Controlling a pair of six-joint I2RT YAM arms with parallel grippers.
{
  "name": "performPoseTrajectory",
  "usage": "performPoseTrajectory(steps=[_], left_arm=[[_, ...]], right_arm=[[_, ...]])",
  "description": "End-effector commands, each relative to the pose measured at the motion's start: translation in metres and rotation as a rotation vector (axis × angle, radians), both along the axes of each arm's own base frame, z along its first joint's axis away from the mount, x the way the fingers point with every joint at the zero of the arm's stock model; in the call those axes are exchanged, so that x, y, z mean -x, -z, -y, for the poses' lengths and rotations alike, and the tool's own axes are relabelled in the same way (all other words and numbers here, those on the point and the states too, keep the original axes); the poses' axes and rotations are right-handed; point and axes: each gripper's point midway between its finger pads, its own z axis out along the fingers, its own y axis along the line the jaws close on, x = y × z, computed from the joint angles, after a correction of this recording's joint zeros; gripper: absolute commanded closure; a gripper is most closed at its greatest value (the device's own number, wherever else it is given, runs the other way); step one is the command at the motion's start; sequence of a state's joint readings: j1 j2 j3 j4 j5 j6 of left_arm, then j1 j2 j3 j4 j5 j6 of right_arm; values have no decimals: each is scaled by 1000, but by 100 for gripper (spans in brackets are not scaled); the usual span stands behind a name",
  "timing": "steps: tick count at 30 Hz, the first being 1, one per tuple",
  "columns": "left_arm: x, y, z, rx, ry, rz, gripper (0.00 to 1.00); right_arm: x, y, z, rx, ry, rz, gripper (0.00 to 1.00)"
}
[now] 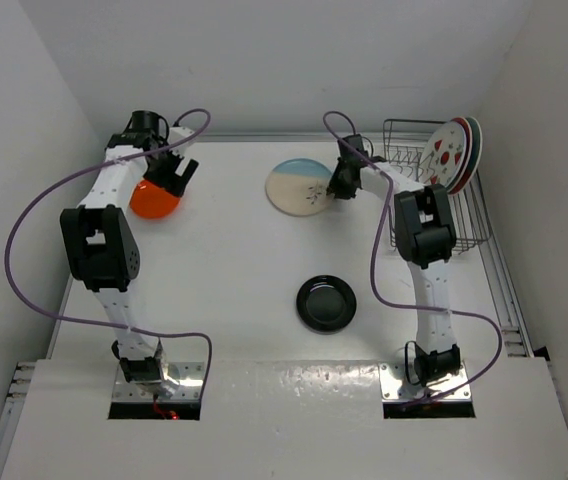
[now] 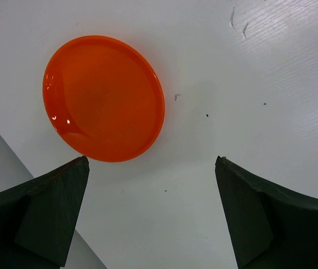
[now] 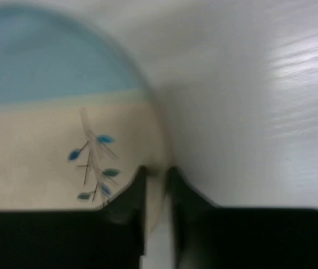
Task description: Load the plates into the dish rack
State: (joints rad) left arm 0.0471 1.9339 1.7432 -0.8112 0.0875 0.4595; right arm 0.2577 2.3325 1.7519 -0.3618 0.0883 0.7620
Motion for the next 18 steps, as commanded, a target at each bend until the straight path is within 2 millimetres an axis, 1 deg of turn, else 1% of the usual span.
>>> performPoseTrajectory(steps=[1, 2, 3, 4, 5, 6, 7, 8, 9, 10, 11, 12, 13, 14, 15, 16, 17, 18], left_arm=[[-4, -6, 3, -7, 3, 7, 0], [-5, -2, 3, -7, 3, -2, 0], [-5, -2, 3, -7, 3, -2, 0], [-5, -2, 3, -7, 3, -2, 0], [-5, -2, 3, -7, 3, -2, 0], [-5, -2, 3, -7, 3, -2, 0], [-5, -2, 3, -12, 12, -1, 0], [-5, -2, 5, -2, 19, -1, 0], [-5, -2, 7, 6, 24, 0, 0], [-5, -2, 6, 1, 32, 0, 0], [-5, -2, 7, 4, 44, 1, 0], [-6, -2, 9, 13, 50, 2, 0], [-6, -2, 9, 7, 59, 3, 0], [-8, -6, 9, 6, 59, 15, 0], [-10, -9, 10, 13, 64, 25, 0], [-11, -10, 14, 7, 82, 26, 0], [-11, -10, 16, 15, 87, 26, 0], [-11, -10, 21, 15, 96, 26, 0]], right_arm=[[-1, 11, 4, -70, 107, -34, 95], [7, 21, 6, -73, 119, -53, 100], [7, 23, 13, -80, 142, -59, 100], [8, 21, 12, -95, 139, -54, 100], [16, 25, 13, -99, 131, -60, 100], [14, 22, 12, -99, 118, -37, 100], [13, 14, 11, -98, 98, -15, 100], [20, 11, 9, -70, 23, 8, 100], [21, 0, 5, -45, -34, 45, 100], [23, -4, 3, -12, -94, 63, 100], [38, -2, 2, 4, -123, 43, 100], [44, -8, 1, 32, -173, 49, 100], [66, 10, 6, 53, -206, -2, 100], [82, 5, 9, 63, -222, -10, 100], [89, -3, 9, 75, -240, 2, 100], [103, -7, 16, 97, -248, 0, 100], [111, -6, 18, 111, -257, -4, 100], [134, 9, 23, 142, -277, -49, 100]])
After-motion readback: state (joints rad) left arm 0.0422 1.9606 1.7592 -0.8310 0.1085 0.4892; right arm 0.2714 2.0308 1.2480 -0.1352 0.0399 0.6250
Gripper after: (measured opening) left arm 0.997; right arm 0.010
